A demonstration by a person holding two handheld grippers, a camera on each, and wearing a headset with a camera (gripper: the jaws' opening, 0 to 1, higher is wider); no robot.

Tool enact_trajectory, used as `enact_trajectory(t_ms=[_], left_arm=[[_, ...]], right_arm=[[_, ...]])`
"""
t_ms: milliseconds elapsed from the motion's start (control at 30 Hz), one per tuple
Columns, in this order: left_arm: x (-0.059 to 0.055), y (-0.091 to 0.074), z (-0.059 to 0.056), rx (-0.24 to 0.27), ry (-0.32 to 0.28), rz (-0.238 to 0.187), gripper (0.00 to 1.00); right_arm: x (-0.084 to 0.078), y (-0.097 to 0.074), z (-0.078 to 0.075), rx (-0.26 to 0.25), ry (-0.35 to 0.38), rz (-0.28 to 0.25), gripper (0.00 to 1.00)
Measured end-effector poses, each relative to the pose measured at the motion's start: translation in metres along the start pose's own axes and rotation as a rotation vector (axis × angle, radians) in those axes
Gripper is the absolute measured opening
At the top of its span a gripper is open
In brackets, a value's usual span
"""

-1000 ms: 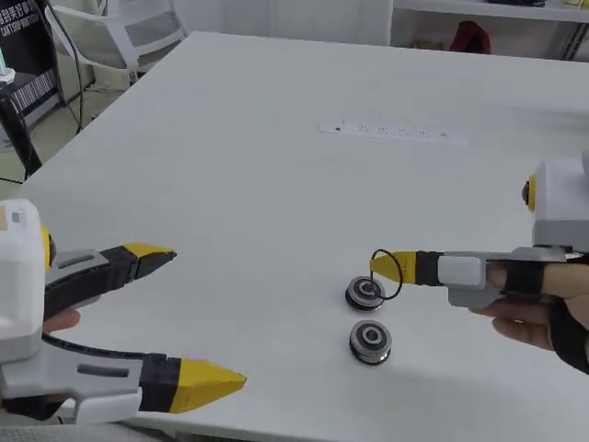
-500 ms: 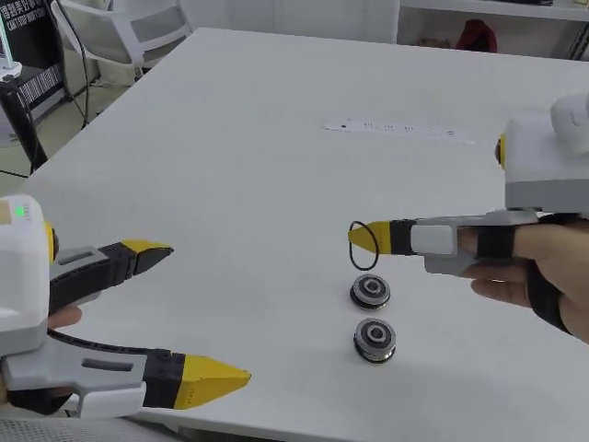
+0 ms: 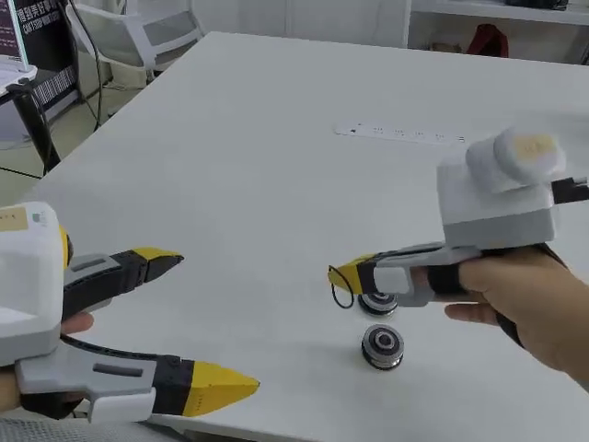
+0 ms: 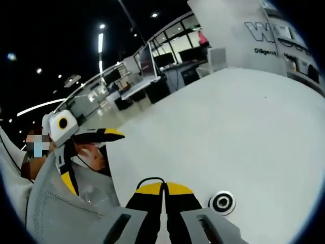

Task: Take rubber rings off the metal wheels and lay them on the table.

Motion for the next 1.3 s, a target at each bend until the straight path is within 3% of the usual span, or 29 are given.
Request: enact_trajectory(t_ms=[200, 433, 600, 1100, 1300], left_arm=[[0.0, 0.0, 0.0, 0.001, -0.008, -0.002, 1.0], [-0.001, -0.001, 0.001, 0.009, -0.023, -0.01, 1.0], [-0.001, -0.001, 0.001, 0.009, -0.037, -0.013, 1.0], [-0.004, 0.0, 0.0, 0.001, -0.038, 0.008, 1.0], [-0.005, 0.0, 0.0, 0.001, -0.038, 0.011, 1.0]], right_arm=[[-0.021, 0.009, -0.005, -0.017, 0.008, 0.065, 0.0], [-0.032, 0.015, -0.015, -0.074, 0.016, 0.088, 0.0], [-0.033, 0.017, -0.015, -0.072, 0.053, 0.077, 0.0], [-0.038, 0.02, -0.015, -0.086, 0.016, 0.112, 0.0], [-0.035, 0.018, -0.014, -0.08, 0.023, 0.099, 0.0]])
Point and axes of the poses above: the centre of the closed fingertips' face, and the gripper's own axes: y roughly forward along the fingers, z roughly to its left, x roughly out of its top, the point moved 6 cm from there along -y, roughly backward along the fingers, and after that the axes turned 2 degrees about x, right-handed, at the moved point
